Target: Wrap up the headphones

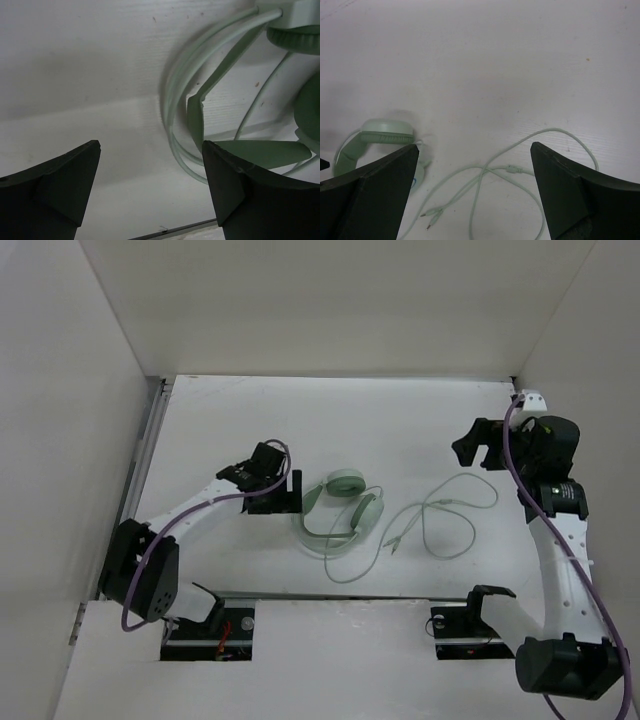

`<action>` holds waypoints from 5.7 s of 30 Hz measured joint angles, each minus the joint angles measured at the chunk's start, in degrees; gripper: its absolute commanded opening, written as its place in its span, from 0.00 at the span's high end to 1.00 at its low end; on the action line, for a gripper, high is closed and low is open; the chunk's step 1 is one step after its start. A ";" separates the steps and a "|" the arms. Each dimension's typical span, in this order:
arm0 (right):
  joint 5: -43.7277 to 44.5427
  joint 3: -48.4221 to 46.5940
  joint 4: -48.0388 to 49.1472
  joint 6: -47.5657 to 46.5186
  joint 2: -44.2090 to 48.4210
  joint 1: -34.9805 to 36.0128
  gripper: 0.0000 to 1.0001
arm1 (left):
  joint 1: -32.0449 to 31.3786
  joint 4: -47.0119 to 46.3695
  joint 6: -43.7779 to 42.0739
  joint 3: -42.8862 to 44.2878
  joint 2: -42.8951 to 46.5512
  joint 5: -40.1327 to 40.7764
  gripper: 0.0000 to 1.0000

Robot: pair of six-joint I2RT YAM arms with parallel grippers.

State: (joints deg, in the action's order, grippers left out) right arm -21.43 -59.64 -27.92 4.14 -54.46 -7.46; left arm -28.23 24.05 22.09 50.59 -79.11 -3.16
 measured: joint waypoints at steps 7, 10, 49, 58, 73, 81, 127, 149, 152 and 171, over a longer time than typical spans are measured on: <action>-0.33 1.79 0.00 0.46 1.49 -1.27 0.00 | -5.62 -4.11 4.63 -1.11 -3.45 -0.50 0.29; -0.59 2.58 0.02 0.94 2.64 -2.10 0.00 | -7.78 -5.20 5.90 -2.54 -3.65 -0.72 0.34; 1.99 7.30 5.95 -6.84 9.73 10.91 0.00 | -1.49 -5.51 -28.35 34.53 -19.87 11.76 1.00; 7.72 7.19 14.86 -12.98 6.95 27.47 0.00 | 3.82 0.37 -28.72 60.48 -18.05 8.15 1.00; 23.52 1.09 55.04 -15.17 -18.71 46.10 0.00 | 19.43 12.17 -18.43 68.76 -7.17 -5.60 1.00; 25.44 -7.39 64.41 -14.19 -29.29 49.59 0.00 | 19.93 15.61 -15.34 73.24 -5.33 -12.46 1.00; 9.79 -12.76 23.91 -31.23 -21.44 38.27 1.00 | 31.98 3.02 4.61 57.20 -1.07 -16.57 1.00; 15.21 -12.98 24.09 -105.18 -5.81 58.01 1.00 | 10.01 8.90 -17.53 47.36 -6.86 11.26 1.00; 11.96 -13.18 23.39 -104.83 -6.27 60.98 1.00 | 7.80 8.81 -19.19 47.23 -6.99 11.91 1.00; 9.38 -12.63 25.40 -101.77 -11.56 44.61 1.00 | -8.76 9.44 -33.31 38.38 0.00 8.90 1.00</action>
State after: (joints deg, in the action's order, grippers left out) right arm -12.05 -72.27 -2.52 -97.62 -66.02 37.15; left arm -36.99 33.50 -11.22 88.97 -79.11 5.74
